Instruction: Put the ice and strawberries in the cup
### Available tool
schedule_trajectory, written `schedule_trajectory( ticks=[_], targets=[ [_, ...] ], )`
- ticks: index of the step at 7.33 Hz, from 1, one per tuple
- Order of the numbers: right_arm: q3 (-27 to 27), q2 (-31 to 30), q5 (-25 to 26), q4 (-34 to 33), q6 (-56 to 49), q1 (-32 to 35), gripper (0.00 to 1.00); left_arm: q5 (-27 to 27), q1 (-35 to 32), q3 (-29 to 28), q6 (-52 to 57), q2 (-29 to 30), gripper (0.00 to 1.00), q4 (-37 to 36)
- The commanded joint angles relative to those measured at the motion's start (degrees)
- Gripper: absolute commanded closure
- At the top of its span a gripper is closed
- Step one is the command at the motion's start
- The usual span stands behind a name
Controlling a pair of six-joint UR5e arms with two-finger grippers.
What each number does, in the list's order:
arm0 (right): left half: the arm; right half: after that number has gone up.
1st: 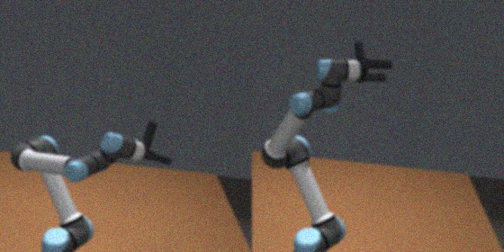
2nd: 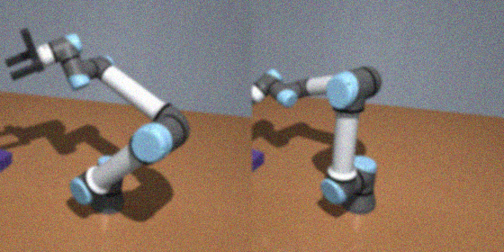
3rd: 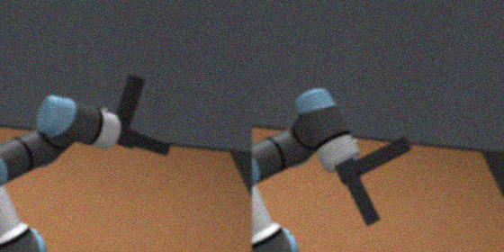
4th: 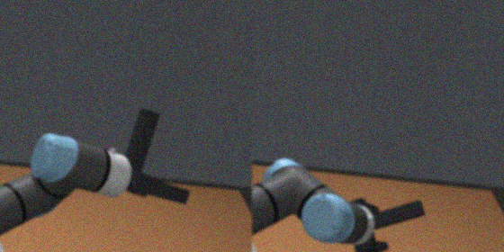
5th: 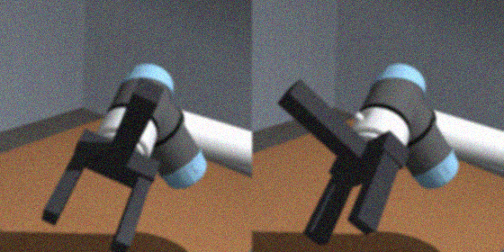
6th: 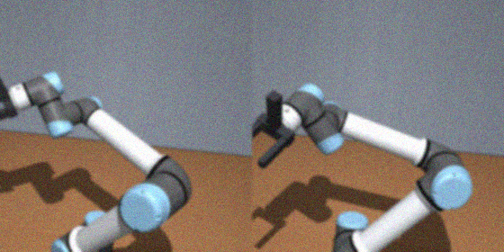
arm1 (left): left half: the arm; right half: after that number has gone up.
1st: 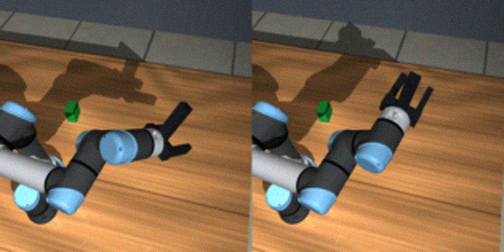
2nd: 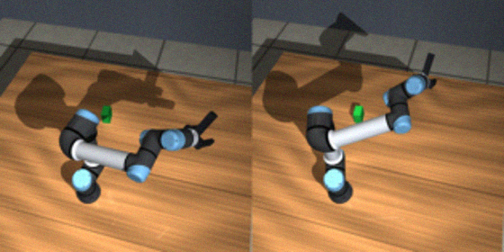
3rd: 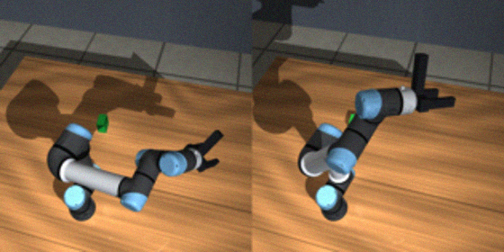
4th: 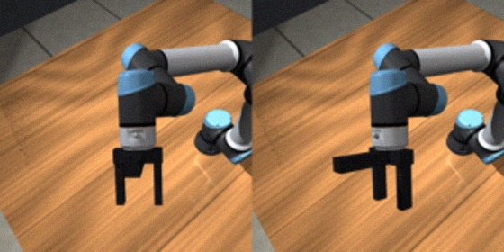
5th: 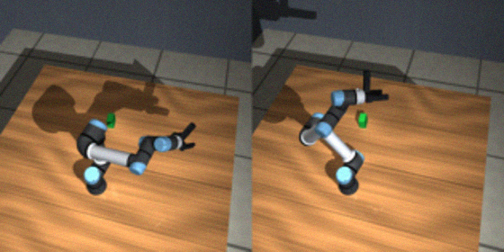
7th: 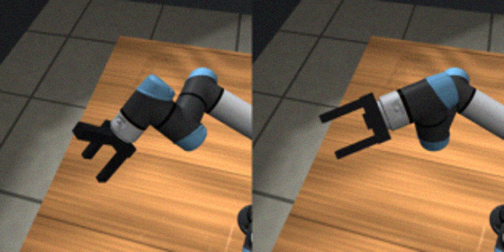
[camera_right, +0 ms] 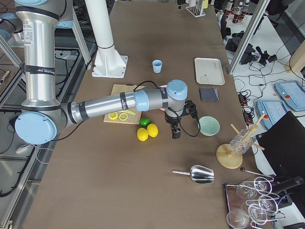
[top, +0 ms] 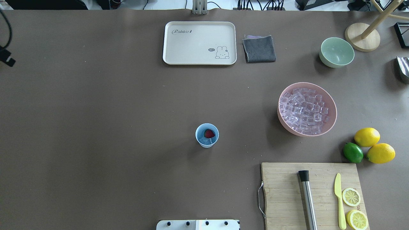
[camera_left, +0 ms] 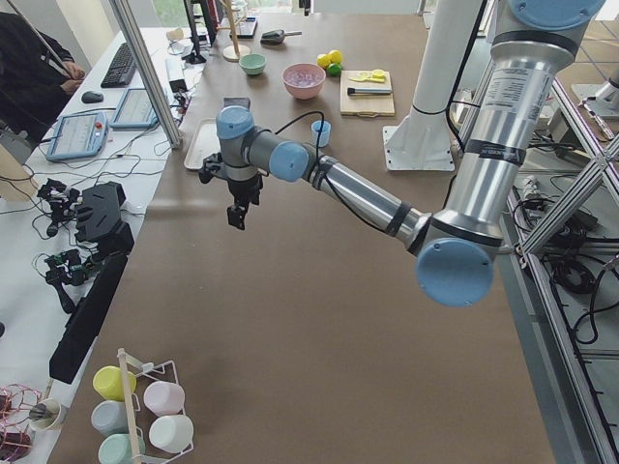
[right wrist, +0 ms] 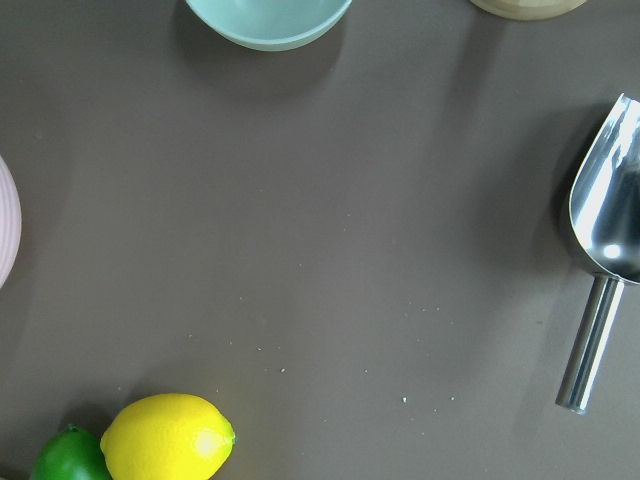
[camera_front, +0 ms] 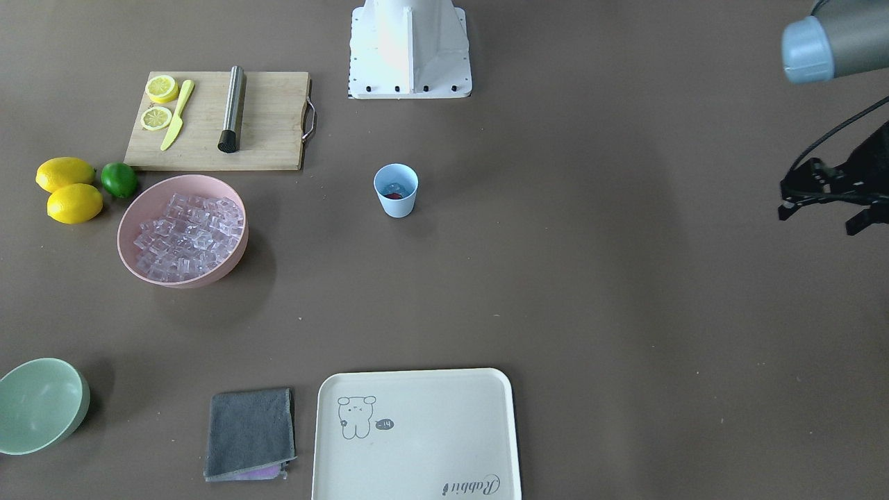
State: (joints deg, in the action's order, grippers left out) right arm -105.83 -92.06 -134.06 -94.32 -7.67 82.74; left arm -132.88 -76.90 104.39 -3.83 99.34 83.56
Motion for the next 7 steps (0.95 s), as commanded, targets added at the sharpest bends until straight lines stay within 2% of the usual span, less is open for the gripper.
schedule_trajectory(
  ticks=[1, 3, 4, 6, 7],
  targets=[
    [2.4, -0.7, 0.4, -0.2, -3.7, 2.4, 0.0, -2.4, -12.9, -0.9, 14.2, -10.8, 0.02, -0.3],
    [5.6, -1.2, 2.0, 0.2, -8.8, 4.8, 0.0, -2.4, -16.9, -0.9, 17.3, -16.1, 0.02, 0.6],
    [5.9, -1.1, 2.7, 0.2, -9.8, 6.2, 0.0, -2.4, -21.6, -1.7, 18.5, -16.5, 0.02, 0.1],
    [5.9, -0.5, 3.3, -0.2, -9.6, 6.2, 0.0, -2.5, -22.2, -4.7, 18.6, -17.2, 0.02, 0.5],
    [5.8, -0.5, 3.3, -0.2, -8.9, 6.2, 0.0, -4.7, -22.2, -6.9, 18.1, -16.9, 0.02, 0.7]
  ],
)
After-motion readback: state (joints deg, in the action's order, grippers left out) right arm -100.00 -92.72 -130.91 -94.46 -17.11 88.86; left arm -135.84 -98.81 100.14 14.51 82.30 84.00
